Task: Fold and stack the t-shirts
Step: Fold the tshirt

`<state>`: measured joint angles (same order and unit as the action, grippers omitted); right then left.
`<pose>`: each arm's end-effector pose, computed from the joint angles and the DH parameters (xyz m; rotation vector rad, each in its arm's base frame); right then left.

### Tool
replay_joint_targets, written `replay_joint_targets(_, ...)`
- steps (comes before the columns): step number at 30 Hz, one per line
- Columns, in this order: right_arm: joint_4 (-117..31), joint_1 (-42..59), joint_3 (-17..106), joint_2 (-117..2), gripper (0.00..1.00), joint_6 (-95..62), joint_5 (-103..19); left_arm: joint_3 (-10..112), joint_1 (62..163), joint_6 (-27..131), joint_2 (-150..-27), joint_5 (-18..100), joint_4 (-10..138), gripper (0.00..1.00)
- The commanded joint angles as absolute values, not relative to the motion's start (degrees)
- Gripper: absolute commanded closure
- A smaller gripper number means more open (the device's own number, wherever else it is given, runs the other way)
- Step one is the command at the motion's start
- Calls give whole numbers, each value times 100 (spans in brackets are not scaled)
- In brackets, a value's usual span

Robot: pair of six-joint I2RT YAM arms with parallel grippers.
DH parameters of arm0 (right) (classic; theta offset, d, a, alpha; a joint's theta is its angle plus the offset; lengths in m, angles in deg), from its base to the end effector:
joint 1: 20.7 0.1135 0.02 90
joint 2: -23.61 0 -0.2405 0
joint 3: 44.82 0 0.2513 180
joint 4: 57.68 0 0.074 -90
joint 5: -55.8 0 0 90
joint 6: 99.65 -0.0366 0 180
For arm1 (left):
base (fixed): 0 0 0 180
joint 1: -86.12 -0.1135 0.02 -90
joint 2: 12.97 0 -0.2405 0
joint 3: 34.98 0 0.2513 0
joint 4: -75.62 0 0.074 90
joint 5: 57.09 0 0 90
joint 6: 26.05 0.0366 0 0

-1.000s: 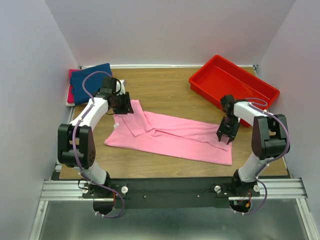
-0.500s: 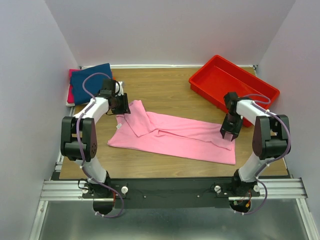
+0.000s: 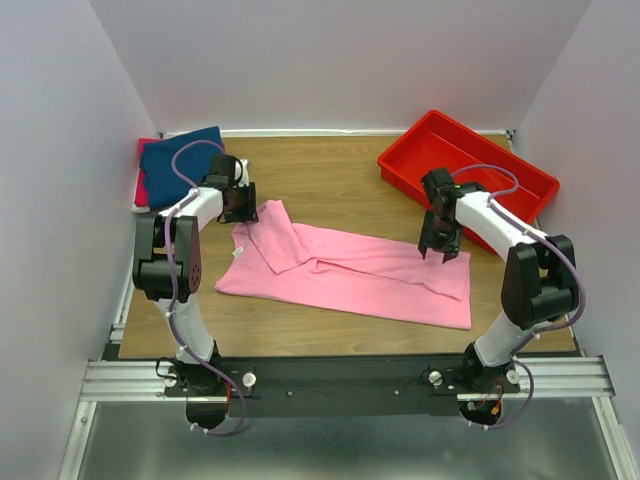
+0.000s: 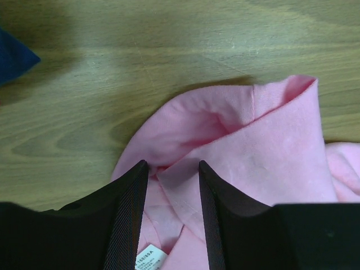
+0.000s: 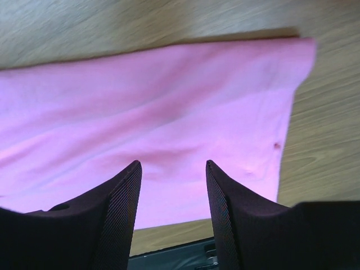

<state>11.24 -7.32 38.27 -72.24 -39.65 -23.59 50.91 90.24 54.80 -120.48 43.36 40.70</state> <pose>0.2988 0.0641 0.1884 0.4436 2.8999 -0.1743 0.3851 -0.0344 0.1585 -0.0421 2.5646 -0.3220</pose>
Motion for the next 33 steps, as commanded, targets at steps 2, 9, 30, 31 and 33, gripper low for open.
replay_joint_targets(2,1300,-270,4097,-7438,43,-4383,-2419,4986,8999,5595,-12055,4485,4282,51)
replay_joint_targets(9,1554,504,5046,-8079,42,-4472,-2181,4897,8999,5499,-12117,4811,4326,64)
replay_joint_targets(30,1493,1278,6172,-8819,40,-4437,-2699,4818,8999,5437,-11555,4732,3851,87)
replay_joint_targets(31,1467,1296,6163,-8819,40,-4437,-2734,4809,8999,5428,-11519,4723,3852,83)
replay_joint_targets(33,1397,1348,6172,-8880,40,-4411,-2805,4783,8999,5437,-11475,4723,3799,83)
